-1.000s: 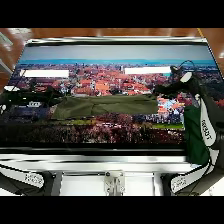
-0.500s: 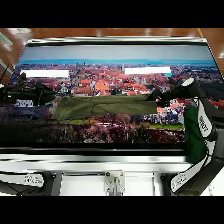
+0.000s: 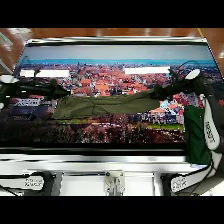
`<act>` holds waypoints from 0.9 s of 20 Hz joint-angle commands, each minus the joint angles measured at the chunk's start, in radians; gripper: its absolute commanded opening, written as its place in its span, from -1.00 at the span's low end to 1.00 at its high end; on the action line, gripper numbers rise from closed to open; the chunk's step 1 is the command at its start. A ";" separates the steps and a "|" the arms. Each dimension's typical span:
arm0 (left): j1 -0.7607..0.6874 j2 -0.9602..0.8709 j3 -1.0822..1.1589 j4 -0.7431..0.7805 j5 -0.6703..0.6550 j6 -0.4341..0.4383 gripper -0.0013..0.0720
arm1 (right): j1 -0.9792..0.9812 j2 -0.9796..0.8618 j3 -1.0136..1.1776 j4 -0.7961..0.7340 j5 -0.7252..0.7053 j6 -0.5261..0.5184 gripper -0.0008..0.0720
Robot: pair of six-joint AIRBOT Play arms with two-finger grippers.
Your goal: Fold the shirts.
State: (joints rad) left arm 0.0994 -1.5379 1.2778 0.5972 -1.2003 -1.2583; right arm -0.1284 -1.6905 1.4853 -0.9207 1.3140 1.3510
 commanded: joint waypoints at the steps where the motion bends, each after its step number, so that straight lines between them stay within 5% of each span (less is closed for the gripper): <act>1: -0.259 -0.037 0.000 -0.030 0.179 0.001 -0.85 | 0.023 0.179 0.001 -0.008 0.099 0.034 -0.80; 7: -0.600 -0.164 0.005 -0.179 0.425 -0.007 -0.85 | 0.128 0.430 0.001 -0.122 0.275 0.161 -0.80; 13: -0.739 -0.277 0.026 -0.326 0.324 0.064 -0.85 | 0.242 0.581 0.001 -0.180 0.298 0.275 -0.80; 18: -0.631 -0.249 0.026 -0.324 0.269 0.143 -0.86 | 0.253 0.587 0.000 -0.226 0.256 0.299 -0.80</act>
State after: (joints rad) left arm -0.5816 -1.7992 1.3022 0.2874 -0.8978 -1.1660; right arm 0.1131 -1.1141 1.4853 -1.1183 1.6009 1.6253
